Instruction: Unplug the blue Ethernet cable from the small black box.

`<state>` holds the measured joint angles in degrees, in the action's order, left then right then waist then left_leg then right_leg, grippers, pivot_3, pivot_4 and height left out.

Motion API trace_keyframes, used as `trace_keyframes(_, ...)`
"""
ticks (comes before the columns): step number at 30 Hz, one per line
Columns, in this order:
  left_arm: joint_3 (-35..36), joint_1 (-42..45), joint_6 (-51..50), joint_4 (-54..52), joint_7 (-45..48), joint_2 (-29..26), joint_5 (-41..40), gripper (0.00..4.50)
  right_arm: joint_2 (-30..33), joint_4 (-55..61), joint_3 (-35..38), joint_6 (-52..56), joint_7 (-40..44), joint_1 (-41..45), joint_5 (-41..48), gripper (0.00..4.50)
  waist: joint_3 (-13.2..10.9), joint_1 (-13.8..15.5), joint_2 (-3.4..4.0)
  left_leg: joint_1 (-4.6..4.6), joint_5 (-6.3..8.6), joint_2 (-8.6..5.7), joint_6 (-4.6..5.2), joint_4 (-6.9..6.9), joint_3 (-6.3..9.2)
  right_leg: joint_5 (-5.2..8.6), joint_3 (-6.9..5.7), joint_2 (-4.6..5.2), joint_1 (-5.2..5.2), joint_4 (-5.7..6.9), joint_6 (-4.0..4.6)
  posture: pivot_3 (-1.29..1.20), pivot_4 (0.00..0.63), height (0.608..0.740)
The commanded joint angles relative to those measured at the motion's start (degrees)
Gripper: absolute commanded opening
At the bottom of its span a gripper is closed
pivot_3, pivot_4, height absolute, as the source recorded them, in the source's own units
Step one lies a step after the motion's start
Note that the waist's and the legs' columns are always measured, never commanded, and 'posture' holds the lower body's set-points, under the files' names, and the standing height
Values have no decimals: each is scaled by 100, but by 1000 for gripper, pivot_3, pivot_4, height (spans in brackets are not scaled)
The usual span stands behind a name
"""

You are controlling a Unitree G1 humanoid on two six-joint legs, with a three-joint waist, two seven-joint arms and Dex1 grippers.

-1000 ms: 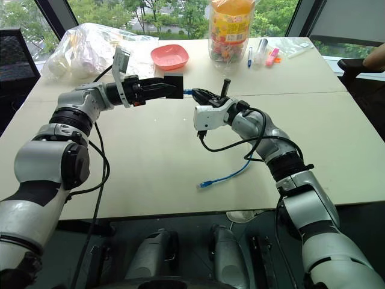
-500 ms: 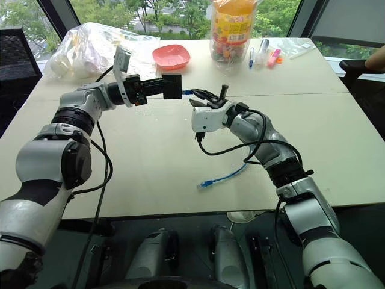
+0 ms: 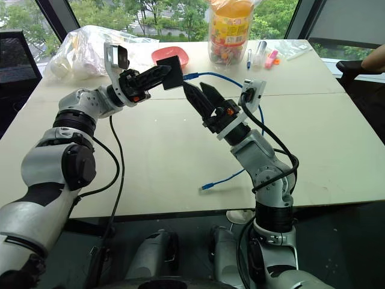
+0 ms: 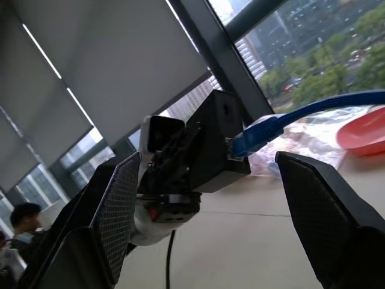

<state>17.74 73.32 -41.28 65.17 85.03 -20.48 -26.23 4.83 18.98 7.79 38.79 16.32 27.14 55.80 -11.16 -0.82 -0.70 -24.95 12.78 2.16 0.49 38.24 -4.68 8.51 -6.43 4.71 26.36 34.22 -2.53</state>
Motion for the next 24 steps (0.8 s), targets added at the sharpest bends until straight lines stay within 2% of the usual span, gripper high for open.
trace_keyframes(1, 71, -47, -373, -416, 87, 65, -287, 484, -123, 204, -59, 83, -177, 40, 251, 3709, 0, 12, 0, 0, 0, 0, 0, 0, 0, 0, 0, 1, 0, 0, 0, 0, 150, 740)
trace_keyframes(11, -91, -351, -771, -985, 186, 153, -474, 484, -269, -13, -66, -24, -180, 118, 305, 3709, 0, 7, 0, -21, 1, -15, 3, -1, 0, -10, 0, -1, 17, -1, -19, 0, 150, 740)
trace_keyframes(24, -160, -414, -811, -1109, 177, 123, -538, 484, -367, -157, 24, -183, -189, 180, 395, 3709, 0, 9, 0, -22, 1, -13, 3, -1, 1, -10, 0, -1, 18, -2, -19, 0, 150, 740)
